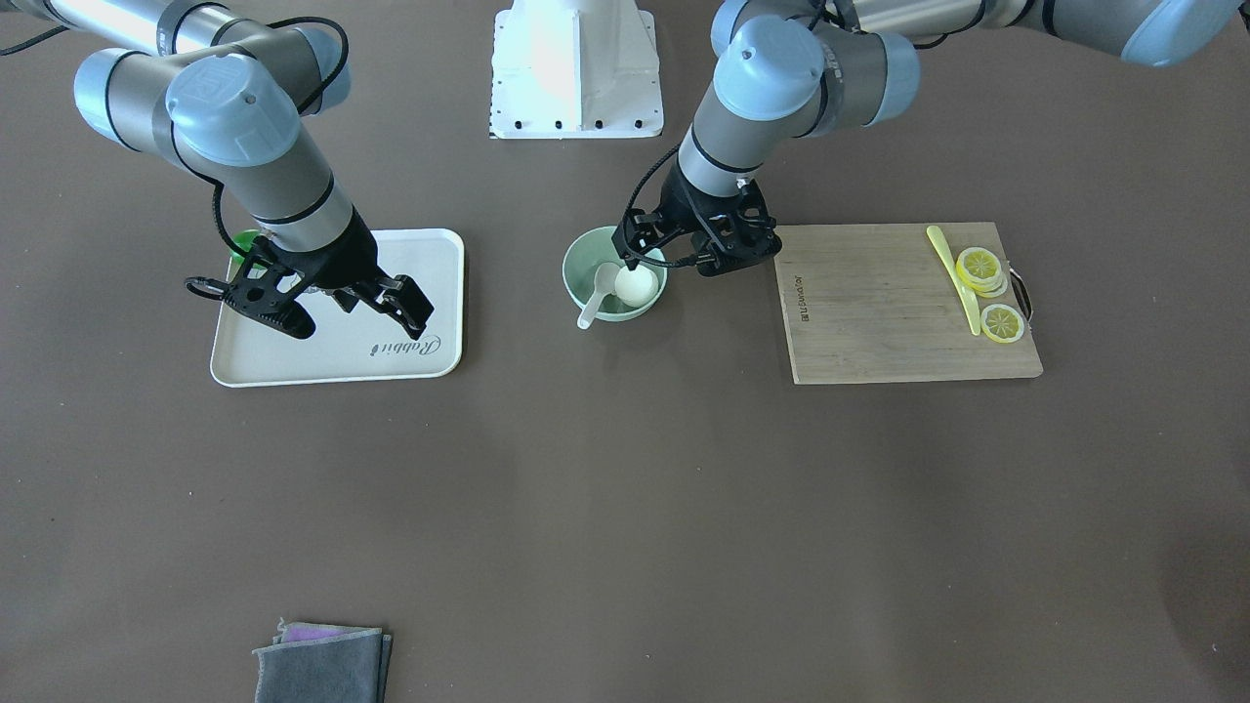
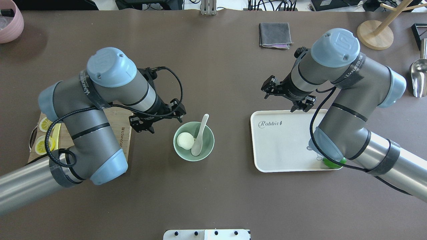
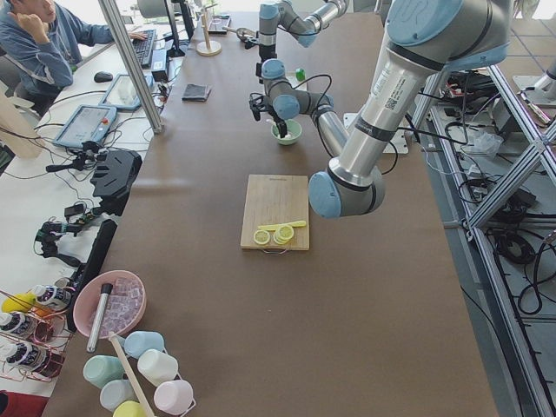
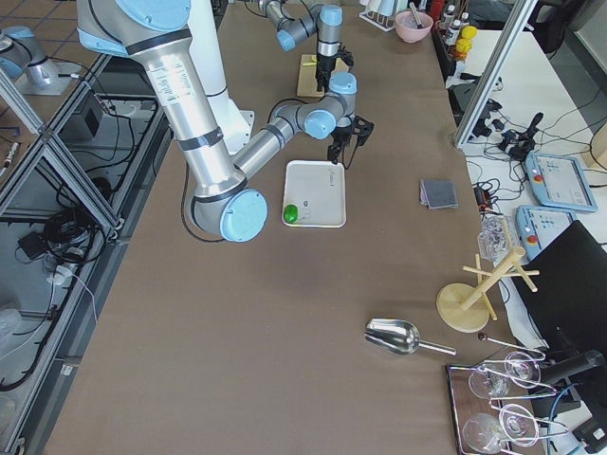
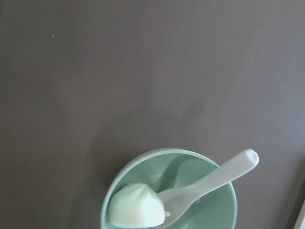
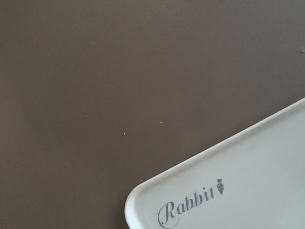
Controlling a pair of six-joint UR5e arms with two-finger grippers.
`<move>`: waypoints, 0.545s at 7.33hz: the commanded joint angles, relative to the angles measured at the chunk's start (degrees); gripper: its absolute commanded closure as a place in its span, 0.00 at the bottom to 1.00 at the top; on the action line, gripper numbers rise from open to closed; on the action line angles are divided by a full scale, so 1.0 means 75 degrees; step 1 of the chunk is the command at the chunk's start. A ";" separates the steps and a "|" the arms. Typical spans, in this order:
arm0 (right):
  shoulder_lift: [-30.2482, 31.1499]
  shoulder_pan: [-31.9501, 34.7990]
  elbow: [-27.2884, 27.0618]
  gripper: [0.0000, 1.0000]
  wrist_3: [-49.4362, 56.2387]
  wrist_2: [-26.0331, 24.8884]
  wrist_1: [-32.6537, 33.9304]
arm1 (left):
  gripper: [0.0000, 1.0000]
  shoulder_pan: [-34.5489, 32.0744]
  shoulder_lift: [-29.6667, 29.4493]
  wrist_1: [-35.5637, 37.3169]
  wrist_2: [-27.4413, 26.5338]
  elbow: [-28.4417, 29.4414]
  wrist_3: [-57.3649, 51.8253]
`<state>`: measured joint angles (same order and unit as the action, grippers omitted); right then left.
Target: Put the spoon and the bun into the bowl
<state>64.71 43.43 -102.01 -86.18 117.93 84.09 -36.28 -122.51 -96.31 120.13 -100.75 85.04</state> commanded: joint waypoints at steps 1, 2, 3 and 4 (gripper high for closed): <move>0.0614 0.0803 0.0030 0.00 0.1649 0.0353 0.0061 | 0.02 -0.0924 0.0908 0.0149 0.0258 -0.0055 -0.2128; 0.0954 0.1330 0.0297 0.00 0.2842 0.0586 0.0050 | 0.02 -0.1579 0.1412 0.0150 0.0527 -0.0032 -0.3311; 0.0981 0.1985 0.0868 0.00 0.3933 0.1099 0.0049 | 0.02 -0.2165 0.1904 0.0196 0.0774 0.0038 -0.4553; 0.0993 0.2710 0.1327 0.00 0.4814 0.1591 0.0061 | 0.02 -0.2751 0.2315 0.0313 0.0799 0.0062 -0.5783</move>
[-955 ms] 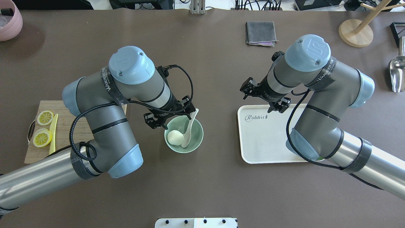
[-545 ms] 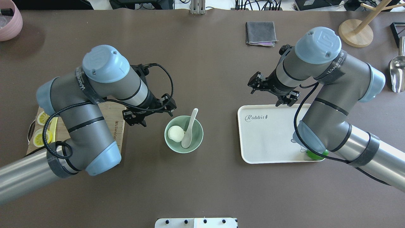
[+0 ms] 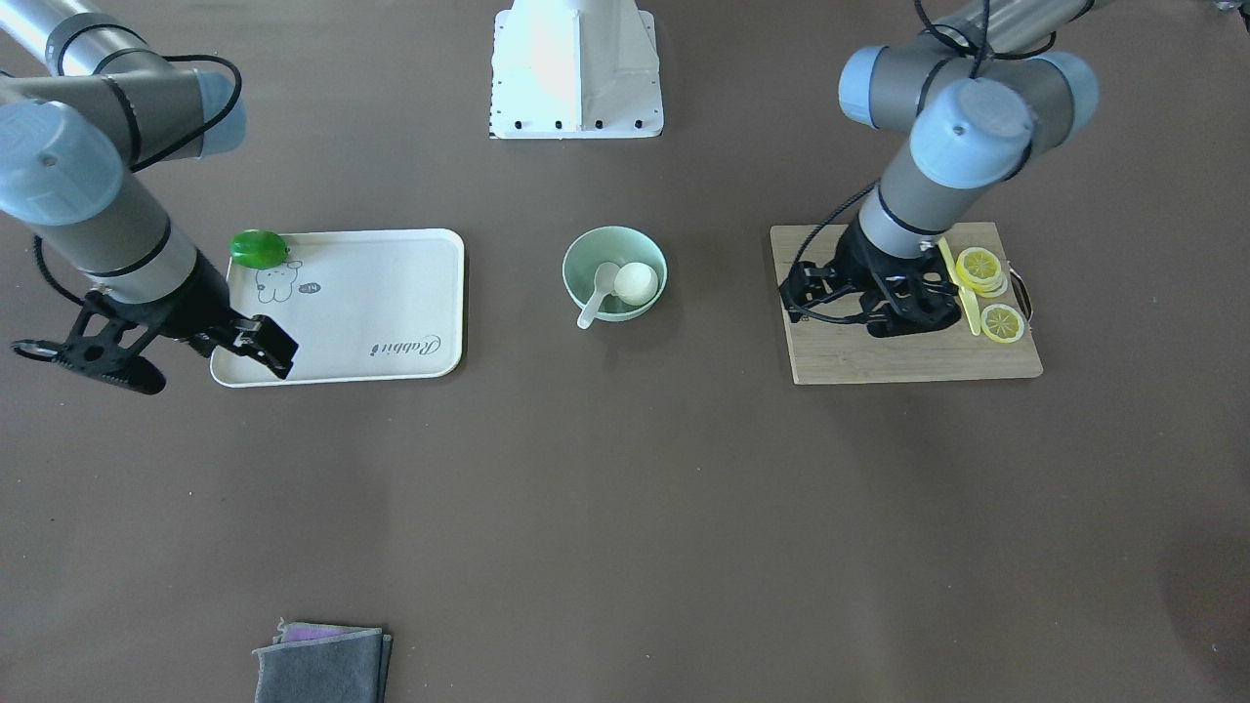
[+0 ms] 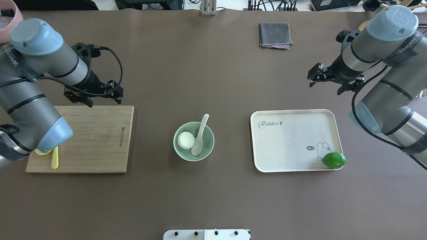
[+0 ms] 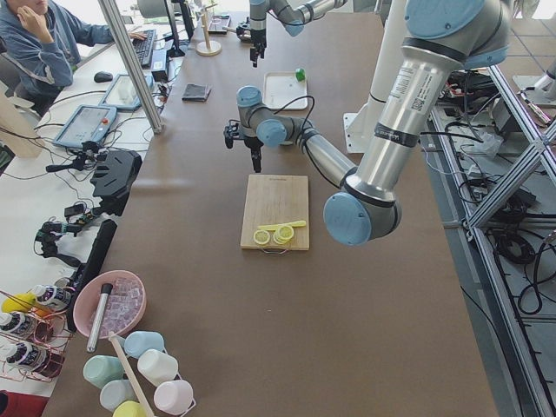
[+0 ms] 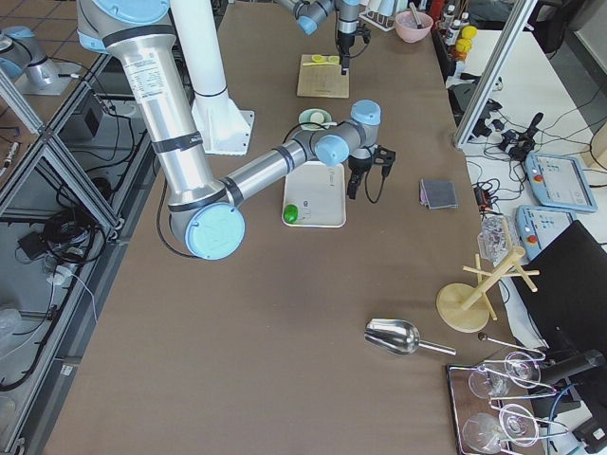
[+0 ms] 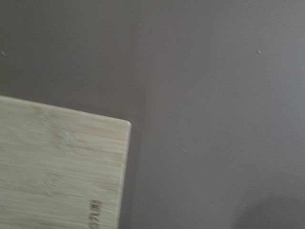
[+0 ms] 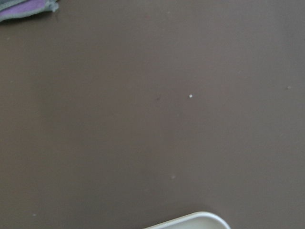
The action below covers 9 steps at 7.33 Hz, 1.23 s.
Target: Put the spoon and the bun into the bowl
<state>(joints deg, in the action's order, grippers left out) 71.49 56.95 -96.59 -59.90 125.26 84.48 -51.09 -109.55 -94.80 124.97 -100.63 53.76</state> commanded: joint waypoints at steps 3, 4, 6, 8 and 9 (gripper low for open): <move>0.1175 0.2445 0.0751 0.00 0.3948 0.1297 0.0009 | 0.02 -0.2558 0.0790 0.1738 0.0505 0.0490 -0.5530; 0.1410 0.2740 0.0692 0.00 0.4535 0.1311 0.0160 | 0.02 -0.3003 0.1138 0.1754 0.0516 0.0491 -0.5853; 0.2147 0.3570 0.0540 0.00 0.6523 0.1311 0.0582 | 0.02 -0.3697 0.2040 0.1637 0.0540 0.0491 -0.6705; 0.2396 0.3902 0.0539 0.00 0.7537 0.1136 0.0910 | 0.02 -0.3978 0.2405 0.1684 0.0528 0.0490 -0.6793; 0.2699 0.4112 0.0551 0.00 0.8226 0.0950 0.0923 | 0.02 -0.4015 0.2489 0.1637 0.0528 0.0456 -0.6793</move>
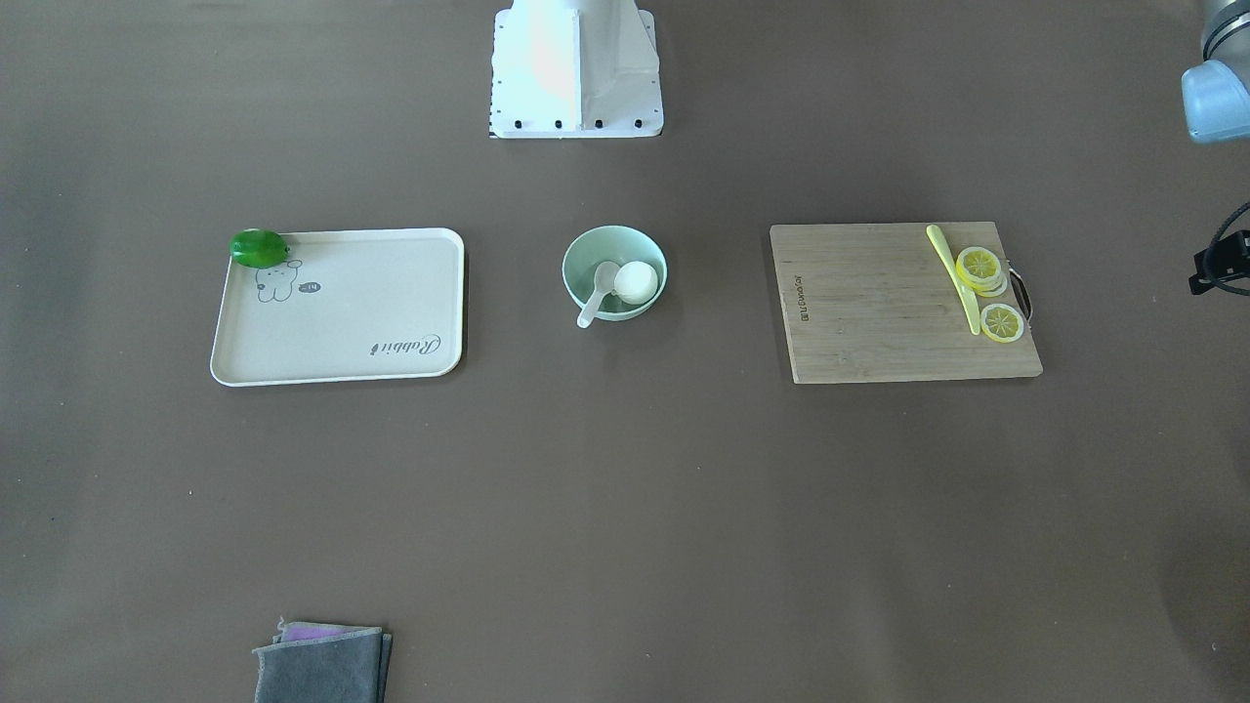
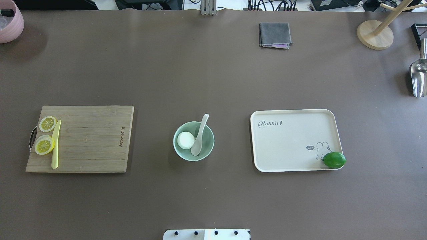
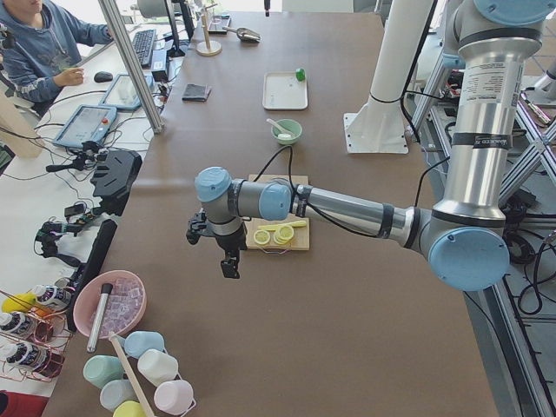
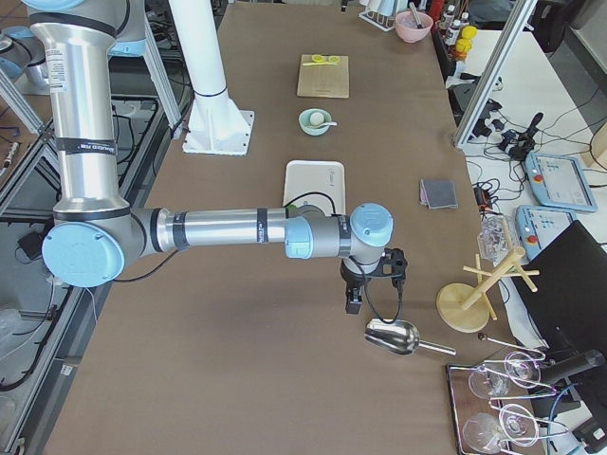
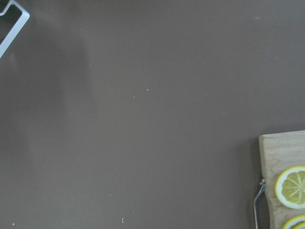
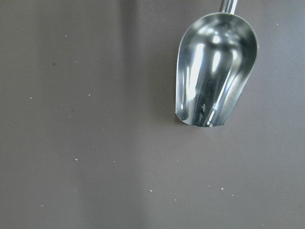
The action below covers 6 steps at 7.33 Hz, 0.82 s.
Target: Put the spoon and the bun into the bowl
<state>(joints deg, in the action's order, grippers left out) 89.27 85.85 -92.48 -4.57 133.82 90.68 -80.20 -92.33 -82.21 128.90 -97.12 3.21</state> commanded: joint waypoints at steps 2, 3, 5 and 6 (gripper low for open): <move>0.0413 0.0296 0.0002 0.00 0.1090 -0.0276 0.0097 | 0.02 -0.0146 0.0194 0.0039 0.0016 0.0081 0.0202; 0.0378 0.0296 0.0014 0.00 0.1090 -0.0276 0.0108 | 0.02 -0.0518 0.0194 0.0040 0.0120 0.0070 0.0355; 0.0308 0.0296 0.0049 0.00 0.1078 -0.0253 0.0108 | 0.02 -0.1025 0.0194 -0.0054 0.0168 0.0129 0.0274; 0.0284 0.0296 0.0061 0.00 0.1067 -0.0253 0.0108 | 0.02 -0.1037 0.0205 -0.0065 0.0168 0.0082 0.0112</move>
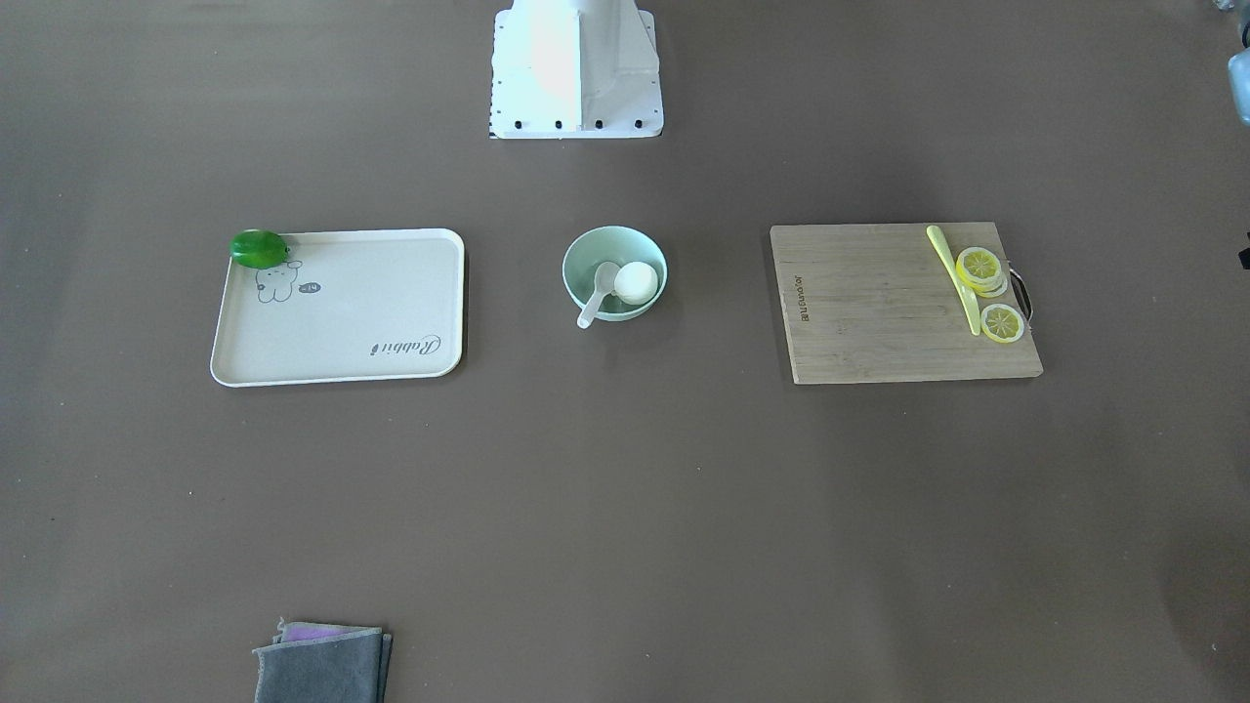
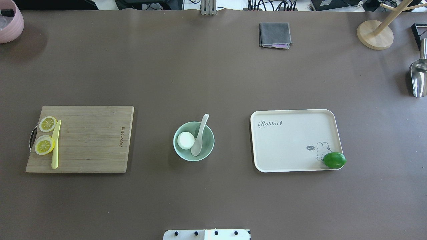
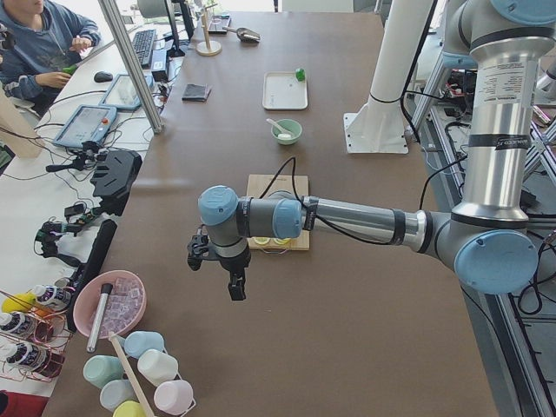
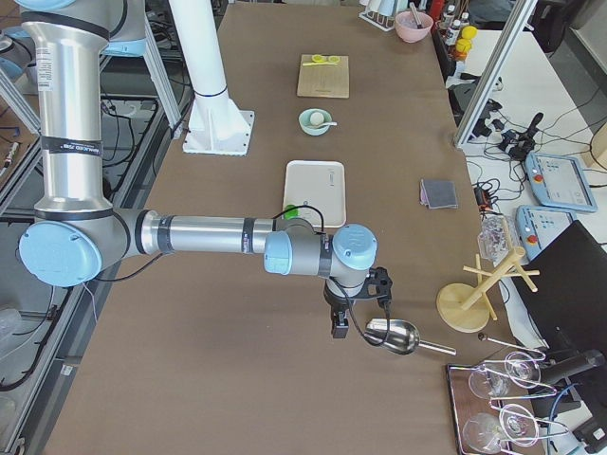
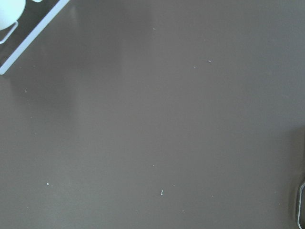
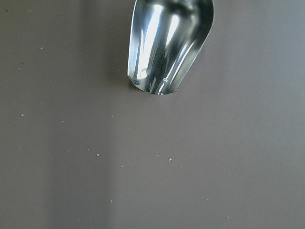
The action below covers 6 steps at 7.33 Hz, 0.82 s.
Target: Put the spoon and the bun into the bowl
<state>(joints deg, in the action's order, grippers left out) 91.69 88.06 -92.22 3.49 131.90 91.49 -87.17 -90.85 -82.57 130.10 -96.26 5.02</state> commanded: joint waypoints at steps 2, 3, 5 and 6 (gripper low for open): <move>-0.0073 0.0001 0.0014 0.00 0.0003 0.0003 0.0001 | 0.02 -0.0259 0.0054 0.0099 -0.0015 -0.0044 -0.1652; -0.0050 0.0012 -0.0044 0.00 -0.0032 0.0026 0.0001 | 0.02 -0.0260 0.0066 0.0099 -0.0049 -0.0032 -0.1654; 0.0009 0.0094 -0.0033 0.00 0.0003 -0.0008 -0.0011 | 0.02 -0.0248 0.0147 0.0088 -0.0003 -0.0021 -0.1666; 0.0032 0.0129 -0.0044 0.00 0.0003 0.0026 -0.0023 | 0.02 -0.0248 0.0194 0.0076 0.0009 -0.0079 -0.1654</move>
<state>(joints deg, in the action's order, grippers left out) 91.69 88.75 -92.46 3.49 132.05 91.40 -89.05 -89.87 -81.91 130.05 -96.54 -7.35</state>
